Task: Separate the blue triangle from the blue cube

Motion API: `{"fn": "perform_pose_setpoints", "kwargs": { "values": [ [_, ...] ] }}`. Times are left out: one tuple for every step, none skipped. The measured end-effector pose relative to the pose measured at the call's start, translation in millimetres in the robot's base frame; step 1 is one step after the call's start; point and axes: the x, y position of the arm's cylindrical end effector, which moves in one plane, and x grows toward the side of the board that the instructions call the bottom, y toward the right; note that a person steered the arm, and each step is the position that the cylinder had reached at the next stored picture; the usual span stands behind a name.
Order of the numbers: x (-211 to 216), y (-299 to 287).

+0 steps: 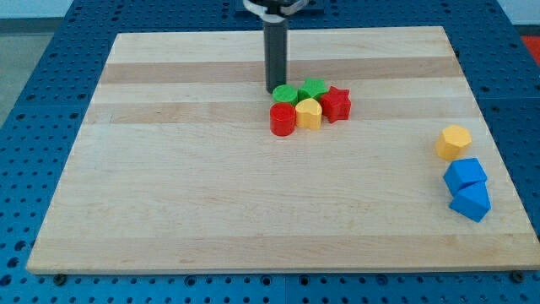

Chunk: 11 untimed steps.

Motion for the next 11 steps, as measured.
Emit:
{"fn": "perform_pose_setpoints", "kwargs": {
  "values": [
    [29.0,-31.9],
    [95.5,-35.7],
    [169.1,-10.3],
    [221.7,47.9],
    [249.3,126.1],
    [258.2,206.0],
    [248.6,265.6],
    [229.8,304.3],
    [225.8,300.1],
    [225.9,270.6],
    [225.9,250.8]
  ]
}}
